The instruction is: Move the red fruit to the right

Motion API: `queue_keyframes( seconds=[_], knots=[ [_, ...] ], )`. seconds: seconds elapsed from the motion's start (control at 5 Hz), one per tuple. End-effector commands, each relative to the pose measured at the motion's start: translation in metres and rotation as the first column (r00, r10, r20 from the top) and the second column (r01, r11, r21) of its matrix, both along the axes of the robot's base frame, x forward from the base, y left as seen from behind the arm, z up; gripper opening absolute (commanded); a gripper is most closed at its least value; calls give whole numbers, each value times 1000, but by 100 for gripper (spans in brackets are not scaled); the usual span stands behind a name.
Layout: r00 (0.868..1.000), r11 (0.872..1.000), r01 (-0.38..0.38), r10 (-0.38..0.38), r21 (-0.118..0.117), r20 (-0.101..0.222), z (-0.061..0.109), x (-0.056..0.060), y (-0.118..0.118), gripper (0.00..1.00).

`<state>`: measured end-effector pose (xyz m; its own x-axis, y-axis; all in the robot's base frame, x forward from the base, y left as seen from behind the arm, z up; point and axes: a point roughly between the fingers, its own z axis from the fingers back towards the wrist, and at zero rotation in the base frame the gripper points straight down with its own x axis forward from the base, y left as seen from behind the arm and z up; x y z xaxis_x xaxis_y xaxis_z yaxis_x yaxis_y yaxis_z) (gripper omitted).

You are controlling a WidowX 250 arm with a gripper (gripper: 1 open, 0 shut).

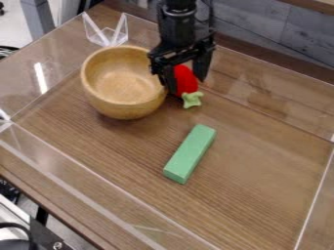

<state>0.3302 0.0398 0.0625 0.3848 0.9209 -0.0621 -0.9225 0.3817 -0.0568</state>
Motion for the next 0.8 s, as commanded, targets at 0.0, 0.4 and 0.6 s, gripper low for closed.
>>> queue_keyframes(
  seconds=[0.0,0.4,0.6],
  knots=[
    [998,999,-42,42,6,48,15,2,1,100],
    [985,986,-158,161,-45,64,45,0,14,0],
    [990,990,-115,121,-79,76,64,2,3,0]
  ],
)
